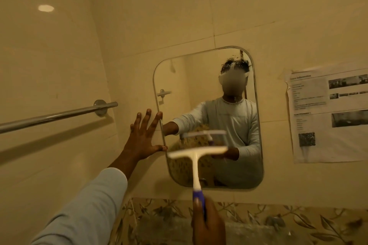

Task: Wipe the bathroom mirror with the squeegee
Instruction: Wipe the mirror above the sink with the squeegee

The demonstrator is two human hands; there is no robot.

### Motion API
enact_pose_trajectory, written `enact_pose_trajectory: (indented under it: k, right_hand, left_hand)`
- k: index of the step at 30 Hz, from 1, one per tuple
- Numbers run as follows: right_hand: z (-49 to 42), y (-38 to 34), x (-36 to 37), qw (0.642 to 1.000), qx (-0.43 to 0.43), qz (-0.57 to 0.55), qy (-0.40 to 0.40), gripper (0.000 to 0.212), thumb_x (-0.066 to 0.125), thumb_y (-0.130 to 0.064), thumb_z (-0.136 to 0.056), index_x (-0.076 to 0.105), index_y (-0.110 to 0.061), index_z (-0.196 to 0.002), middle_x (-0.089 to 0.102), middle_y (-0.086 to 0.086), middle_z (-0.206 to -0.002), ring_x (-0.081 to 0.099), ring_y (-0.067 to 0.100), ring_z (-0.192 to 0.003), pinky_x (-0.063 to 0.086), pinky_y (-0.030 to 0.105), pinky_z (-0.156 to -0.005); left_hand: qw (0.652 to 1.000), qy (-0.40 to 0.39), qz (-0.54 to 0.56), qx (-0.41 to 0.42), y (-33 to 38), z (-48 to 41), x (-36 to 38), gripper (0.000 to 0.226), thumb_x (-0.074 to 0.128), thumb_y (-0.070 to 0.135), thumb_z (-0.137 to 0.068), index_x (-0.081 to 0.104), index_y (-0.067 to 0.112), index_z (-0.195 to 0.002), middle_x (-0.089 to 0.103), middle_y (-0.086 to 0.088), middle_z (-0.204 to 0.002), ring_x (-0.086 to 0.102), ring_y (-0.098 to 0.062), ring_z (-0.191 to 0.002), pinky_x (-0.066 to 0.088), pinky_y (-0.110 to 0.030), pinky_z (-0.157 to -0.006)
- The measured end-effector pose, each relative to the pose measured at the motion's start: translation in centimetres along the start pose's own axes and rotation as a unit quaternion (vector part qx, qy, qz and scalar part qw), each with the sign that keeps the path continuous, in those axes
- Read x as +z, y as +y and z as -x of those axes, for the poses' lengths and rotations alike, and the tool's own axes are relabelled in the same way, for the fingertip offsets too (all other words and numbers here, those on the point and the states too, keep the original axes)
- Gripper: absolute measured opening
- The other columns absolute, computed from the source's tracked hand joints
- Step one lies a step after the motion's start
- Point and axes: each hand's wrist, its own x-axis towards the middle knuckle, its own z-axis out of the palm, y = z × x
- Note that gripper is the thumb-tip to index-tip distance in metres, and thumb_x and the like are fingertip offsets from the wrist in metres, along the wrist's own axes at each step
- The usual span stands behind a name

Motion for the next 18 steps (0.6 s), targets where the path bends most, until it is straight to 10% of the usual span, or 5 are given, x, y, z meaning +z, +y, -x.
enact_pose_trajectory:
  k: [4,9,18]
  right_hand:
    - [-6.8,-9.1,-1.1,0.984,-0.171,0.039,-0.036,0.019,0.043,-0.045,-0.107,0.056,-0.032,-0.102,0.063,0.000,-0.077,0.058,0.007,-0.063,0.050,0.021,-0.057]
    - [-14.5,-19.6,-0.3,0.896,-0.360,0.257,-0.025,0.029,0.039,-0.040,-0.110,0.050,-0.022,-0.131,0.056,-0.007,-0.076,0.058,0.009,-0.063,0.045,0.026,-0.051]
    - [-17.9,-22.5,-1.9,0.833,-0.415,0.364,0.043,0.030,0.044,-0.037,-0.108,0.061,-0.022,-0.128,0.041,-0.015,-0.069,0.042,0.000,-0.059,0.027,0.023,-0.049]
  left_hand:
    - [1.000,-0.011,0.003,-0.003,0.1,-0.1,-0.2,0.133,0.067,0.086,-0.068,-0.023,0.046,-0.157,-0.031,0.003,-0.168,-0.023,-0.038,-0.155,0.009,-0.070,-0.122]
    - [1.000,-0.004,-0.003,-0.005,0.1,-0.2,-0.1,0.134,0.065,0.088,-0.066,-0.023,0.046,-0.157,-0.034,0.003,-0.167,-0.022,-0.039,-0.155,0.012,-0.070,-0.121]
    - [1.000,0.001,-0.004,-0.006,0.0,-0.3,0.0,0.135,0.066,0.088,-0.065,-0.026,0.047,-0.155,-0.030,0.001,-0.168,-0.021,-0.040,-0.156,0.013,-0.070,-0.121]
